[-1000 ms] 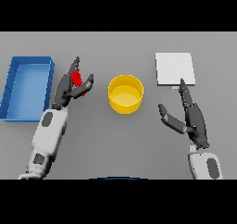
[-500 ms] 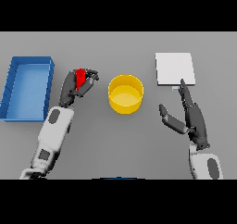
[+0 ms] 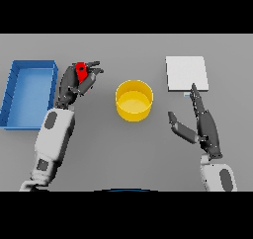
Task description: Pick up the red beaker and tilt it to pour out 1 green nut into yellow bowl. Pick up the yellow bowl and place it on the metallic measuring scale.
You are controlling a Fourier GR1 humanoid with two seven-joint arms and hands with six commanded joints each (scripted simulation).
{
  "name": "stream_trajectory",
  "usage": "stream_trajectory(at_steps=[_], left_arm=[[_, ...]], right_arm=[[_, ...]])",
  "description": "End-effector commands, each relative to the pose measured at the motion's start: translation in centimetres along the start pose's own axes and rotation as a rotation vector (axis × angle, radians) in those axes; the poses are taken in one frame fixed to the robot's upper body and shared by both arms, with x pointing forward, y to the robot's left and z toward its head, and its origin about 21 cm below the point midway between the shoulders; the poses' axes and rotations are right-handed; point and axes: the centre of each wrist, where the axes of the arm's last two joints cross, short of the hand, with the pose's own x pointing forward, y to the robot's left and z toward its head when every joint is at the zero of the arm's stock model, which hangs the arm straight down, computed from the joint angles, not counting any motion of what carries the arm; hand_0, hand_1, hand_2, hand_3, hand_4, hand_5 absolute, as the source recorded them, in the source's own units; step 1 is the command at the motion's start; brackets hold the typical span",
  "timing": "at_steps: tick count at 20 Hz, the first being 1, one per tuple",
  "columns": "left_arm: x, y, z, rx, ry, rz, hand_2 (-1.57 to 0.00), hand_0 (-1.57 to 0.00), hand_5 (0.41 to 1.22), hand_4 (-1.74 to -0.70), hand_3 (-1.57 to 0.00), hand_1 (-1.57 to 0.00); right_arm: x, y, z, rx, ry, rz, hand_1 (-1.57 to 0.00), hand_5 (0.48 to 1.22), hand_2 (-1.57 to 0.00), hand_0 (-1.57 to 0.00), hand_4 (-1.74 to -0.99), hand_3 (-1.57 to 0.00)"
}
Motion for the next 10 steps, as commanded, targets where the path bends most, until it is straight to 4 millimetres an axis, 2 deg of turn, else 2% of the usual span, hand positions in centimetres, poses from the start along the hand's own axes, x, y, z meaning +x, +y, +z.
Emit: stream_trajectory(at_steps=[1,8,10], left_arm=[[0.8,0.2,-0.4,-0.011,-0.011,-0.017,-1.55,-1.55,1.132,-1.71,-1.54,-1.55],[2.5,1.7,-1.3,-0.074,-0.012,-0.16,-1.56,-1.56,1.139,-1.72,-1.55,-1.56],[3.1,2.0,-1.6,-0.11,-0.028,-0.261,-1.56,-1.56,1.134,-1.73,-1.56,-1.56]], right_arm=[[-0.1,-0.2,0.1,0.001,0.01,0.0,0.0,0.647,0.0,0.0,-1.227,0.0],[-0.4,-0.4,0.2,0.004,-0.02,0.042,0.0,0.661,0.0,0.0,-1.219,0.0],[-0.3,-0.4,0.0,-0.002,-0.01,0.051,0.0,0.664,0.0,0.0,-1.21,0.0]])
